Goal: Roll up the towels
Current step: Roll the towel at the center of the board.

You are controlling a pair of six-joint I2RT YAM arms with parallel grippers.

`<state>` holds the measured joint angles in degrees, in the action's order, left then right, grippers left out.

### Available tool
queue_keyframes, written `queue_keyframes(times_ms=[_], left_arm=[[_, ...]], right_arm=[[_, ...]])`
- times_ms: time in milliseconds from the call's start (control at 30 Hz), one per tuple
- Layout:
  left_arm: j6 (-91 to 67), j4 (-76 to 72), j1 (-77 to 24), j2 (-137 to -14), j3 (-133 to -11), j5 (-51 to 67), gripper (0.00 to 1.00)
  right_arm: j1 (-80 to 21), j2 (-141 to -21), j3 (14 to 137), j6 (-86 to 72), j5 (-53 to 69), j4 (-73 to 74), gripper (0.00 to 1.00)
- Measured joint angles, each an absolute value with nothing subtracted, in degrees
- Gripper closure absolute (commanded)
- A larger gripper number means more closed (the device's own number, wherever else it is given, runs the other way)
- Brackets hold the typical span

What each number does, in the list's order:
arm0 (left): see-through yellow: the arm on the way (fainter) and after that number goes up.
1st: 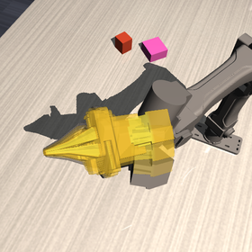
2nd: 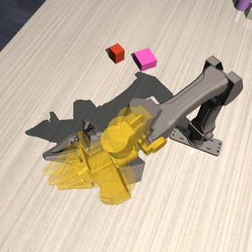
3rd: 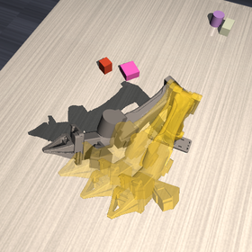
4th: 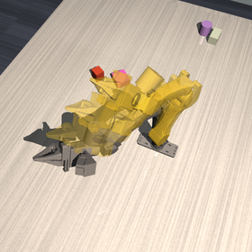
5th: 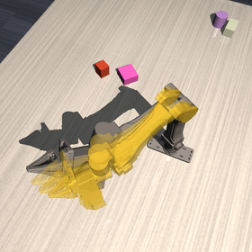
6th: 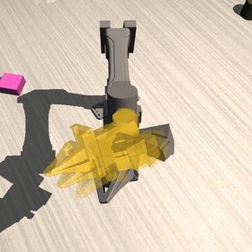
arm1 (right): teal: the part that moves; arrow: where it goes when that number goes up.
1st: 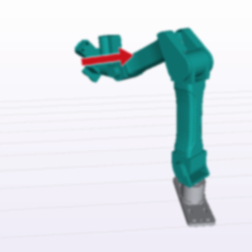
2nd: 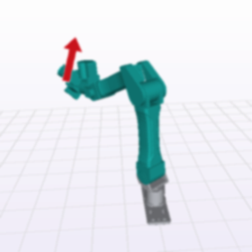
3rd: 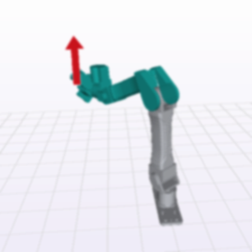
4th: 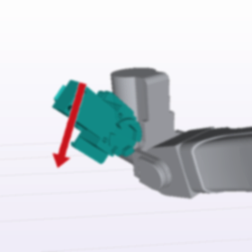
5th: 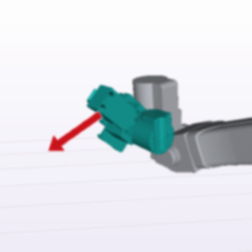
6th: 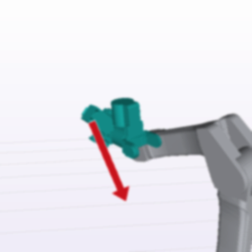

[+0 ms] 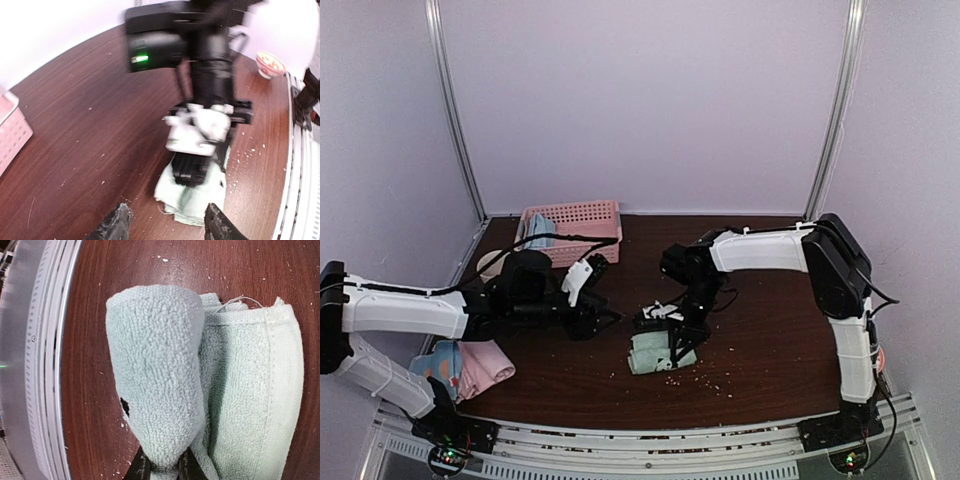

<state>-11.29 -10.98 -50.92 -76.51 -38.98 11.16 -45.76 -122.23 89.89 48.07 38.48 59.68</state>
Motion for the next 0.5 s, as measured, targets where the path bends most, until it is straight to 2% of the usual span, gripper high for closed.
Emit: queue_keyframes(times_ms=[133,333,500], left_arm=[[-4.4,-11.6,-57.7,-78.2,-39.0,7.7,0.47],[6.2,-5.2,-69.8,-90.3,-47.8,1.8,0.48],[11.6,-0.3,-72.4,-98.5,-53.3,-3.2,0.48]], right_arm=[[-43.9,-128.3,96.7,48.3,44.2,67.5,0.94],[-43.3,-133.5,101.7,48.2,49.3,74.6,0.95],[-43.3,-134.8,102.3,48.1,51.4,77.1,0.94]])
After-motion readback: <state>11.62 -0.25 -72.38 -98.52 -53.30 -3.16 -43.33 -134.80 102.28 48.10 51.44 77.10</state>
